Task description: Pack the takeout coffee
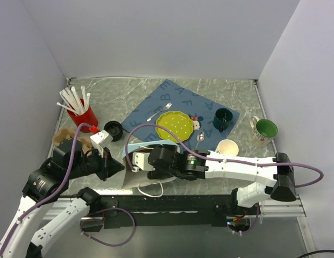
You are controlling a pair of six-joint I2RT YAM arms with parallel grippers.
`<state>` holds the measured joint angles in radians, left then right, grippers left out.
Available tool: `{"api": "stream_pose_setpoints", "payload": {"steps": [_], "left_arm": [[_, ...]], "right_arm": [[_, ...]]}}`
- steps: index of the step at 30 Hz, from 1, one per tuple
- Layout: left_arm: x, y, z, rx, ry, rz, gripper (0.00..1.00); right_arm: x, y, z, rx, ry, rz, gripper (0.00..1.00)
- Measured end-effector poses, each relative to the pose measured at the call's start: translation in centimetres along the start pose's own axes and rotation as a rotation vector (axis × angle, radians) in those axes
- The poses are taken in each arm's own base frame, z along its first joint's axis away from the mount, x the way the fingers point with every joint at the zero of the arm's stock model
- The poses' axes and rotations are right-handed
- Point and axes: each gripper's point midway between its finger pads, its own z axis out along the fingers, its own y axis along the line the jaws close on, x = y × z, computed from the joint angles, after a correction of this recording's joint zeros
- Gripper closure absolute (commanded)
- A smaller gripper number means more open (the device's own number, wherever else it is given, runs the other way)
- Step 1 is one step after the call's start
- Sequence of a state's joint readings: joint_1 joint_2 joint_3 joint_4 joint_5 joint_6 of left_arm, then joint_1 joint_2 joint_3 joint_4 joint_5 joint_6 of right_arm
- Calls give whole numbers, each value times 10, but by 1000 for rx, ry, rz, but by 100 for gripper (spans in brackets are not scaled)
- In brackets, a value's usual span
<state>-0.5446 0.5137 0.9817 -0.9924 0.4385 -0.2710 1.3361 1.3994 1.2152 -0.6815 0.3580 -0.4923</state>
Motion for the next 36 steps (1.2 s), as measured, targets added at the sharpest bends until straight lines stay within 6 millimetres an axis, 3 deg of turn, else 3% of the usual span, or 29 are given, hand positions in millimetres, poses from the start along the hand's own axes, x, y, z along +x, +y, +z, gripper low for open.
{"api": "stream_pose_setpoints", "payload": {"steps": [8,18,36], "left_arm": [[-1,-1,-3,5,-18,13,99],[-5,-3,-2,16,-30,20,99],[-8,-5,-1,30,-39,56,99]], "right_arm": [[5,0,10,-16,26,-27,78],[6,14,28,-92,48,-68,78],[14,-3,32,-12,41,-161,78]]}}
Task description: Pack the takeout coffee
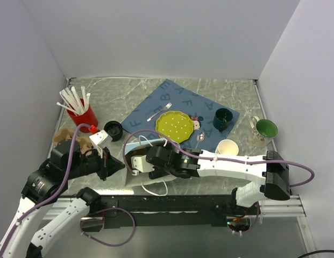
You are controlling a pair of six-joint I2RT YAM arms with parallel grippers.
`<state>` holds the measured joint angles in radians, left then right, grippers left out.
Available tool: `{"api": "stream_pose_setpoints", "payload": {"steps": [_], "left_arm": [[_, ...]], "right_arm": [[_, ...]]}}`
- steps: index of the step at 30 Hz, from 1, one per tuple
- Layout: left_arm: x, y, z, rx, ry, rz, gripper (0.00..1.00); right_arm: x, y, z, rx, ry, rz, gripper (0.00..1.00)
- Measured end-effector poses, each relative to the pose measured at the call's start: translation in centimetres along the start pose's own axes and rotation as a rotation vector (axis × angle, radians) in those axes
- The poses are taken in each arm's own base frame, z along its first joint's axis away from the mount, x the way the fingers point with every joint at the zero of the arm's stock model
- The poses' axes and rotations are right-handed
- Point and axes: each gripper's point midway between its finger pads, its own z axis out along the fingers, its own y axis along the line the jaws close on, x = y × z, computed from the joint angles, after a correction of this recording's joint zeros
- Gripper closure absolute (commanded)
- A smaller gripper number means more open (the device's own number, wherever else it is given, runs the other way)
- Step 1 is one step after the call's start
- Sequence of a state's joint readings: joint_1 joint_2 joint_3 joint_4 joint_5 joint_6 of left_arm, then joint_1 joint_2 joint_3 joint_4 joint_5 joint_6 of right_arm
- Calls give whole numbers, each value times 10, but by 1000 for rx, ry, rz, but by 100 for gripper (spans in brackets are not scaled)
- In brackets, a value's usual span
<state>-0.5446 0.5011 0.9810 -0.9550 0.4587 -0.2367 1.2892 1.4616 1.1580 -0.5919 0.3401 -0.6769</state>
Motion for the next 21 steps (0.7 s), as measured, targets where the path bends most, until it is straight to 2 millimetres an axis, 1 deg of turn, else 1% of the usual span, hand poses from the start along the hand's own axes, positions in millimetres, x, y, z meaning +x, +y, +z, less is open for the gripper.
{"api": "stream_pose_setpoints", "payload": {"steps": [6,9,14,21], "left_arm": [[-3,-2,0,16,-11,22,99],[-3,-3,0,22,-10,22,99],[-3,-5,0,35,-10,25,99],[-3,-10,0,69,-8,55,99]], "right_arm": [[-3,-3,-7,0,-32,-40,78],[-2,-1,-10,-8,-59,-59,78],[4,7,-6,-40,-62,-81,78],[4,7,-3,-45,-66,-94,79]]}}
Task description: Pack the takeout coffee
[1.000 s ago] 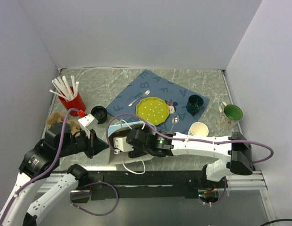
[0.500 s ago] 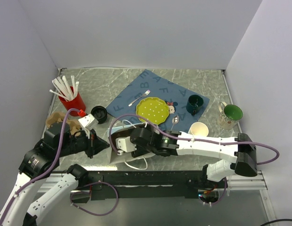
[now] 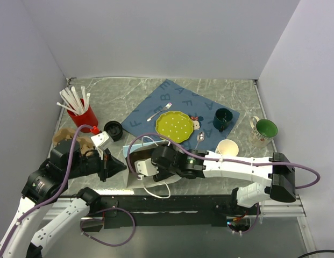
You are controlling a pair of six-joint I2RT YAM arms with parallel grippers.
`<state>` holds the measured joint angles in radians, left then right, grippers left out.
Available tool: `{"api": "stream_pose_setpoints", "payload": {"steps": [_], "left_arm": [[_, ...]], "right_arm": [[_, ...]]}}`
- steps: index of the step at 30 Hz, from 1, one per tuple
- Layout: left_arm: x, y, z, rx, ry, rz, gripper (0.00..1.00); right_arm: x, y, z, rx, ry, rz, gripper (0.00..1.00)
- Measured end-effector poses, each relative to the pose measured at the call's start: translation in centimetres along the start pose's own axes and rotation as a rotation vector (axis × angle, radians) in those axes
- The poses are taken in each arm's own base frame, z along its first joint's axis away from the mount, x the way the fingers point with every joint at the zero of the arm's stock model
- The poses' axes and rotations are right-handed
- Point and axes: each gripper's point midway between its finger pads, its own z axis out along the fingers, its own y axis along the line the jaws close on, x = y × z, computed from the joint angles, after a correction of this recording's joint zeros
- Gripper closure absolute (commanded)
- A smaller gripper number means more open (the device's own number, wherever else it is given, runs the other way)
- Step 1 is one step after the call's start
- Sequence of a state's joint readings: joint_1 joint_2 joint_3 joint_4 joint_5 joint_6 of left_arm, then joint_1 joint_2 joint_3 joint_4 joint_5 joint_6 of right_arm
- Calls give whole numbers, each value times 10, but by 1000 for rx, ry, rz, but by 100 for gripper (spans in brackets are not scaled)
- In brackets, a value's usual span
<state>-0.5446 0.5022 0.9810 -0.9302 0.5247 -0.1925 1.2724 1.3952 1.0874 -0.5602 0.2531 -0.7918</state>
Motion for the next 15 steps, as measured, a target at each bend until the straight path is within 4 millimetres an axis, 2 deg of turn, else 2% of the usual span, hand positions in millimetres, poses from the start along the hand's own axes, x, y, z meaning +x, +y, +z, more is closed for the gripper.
{"api": "stream_pose_setpoints", "payload": {"steps": [15], "left_arm": [[1,-7,4,60,21,29,99]], "right_arm": [[0,-1,6,10,12,-6,80]]}}
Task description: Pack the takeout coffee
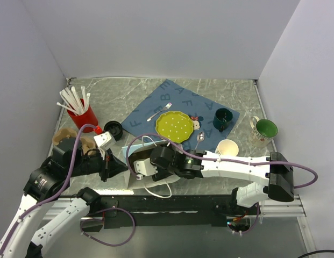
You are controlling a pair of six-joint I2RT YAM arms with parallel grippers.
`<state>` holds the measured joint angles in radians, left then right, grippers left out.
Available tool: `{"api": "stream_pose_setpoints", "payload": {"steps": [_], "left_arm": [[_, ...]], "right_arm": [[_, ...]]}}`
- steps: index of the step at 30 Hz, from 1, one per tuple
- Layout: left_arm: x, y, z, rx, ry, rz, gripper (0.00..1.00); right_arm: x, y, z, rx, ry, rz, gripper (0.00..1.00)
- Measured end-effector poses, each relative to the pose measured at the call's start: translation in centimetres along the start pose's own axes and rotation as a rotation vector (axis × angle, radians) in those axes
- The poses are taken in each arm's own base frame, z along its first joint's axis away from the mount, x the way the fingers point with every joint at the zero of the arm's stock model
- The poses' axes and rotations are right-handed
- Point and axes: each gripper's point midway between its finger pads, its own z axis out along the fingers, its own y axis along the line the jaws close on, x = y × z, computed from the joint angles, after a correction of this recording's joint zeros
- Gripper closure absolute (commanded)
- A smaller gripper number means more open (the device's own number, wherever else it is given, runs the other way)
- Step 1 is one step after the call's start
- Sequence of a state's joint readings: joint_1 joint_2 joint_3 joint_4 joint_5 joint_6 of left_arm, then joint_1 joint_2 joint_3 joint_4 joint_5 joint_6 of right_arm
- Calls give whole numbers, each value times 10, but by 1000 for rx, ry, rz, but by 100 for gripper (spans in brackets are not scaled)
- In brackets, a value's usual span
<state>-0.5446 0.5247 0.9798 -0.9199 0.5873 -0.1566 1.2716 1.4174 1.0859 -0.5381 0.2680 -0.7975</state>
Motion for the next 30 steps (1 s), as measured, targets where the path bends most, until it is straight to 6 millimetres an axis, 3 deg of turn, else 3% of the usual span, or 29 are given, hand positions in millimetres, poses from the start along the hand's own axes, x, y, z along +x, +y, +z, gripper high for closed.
{"api": "stream_pose_setpoints", "payload": {"steps": [20,23,30], "left_arm": [[0,6,4,-22,15,-9,99],[0,8,4,-30,14,-9,99],[0,10,6,-35,20,-14,99]], "right_arm": [[0,2,20,-51,-25,34,75],[-2,2,21,-54,-30,35,69],[-2,2,22,-55,-34,43,34]]}}
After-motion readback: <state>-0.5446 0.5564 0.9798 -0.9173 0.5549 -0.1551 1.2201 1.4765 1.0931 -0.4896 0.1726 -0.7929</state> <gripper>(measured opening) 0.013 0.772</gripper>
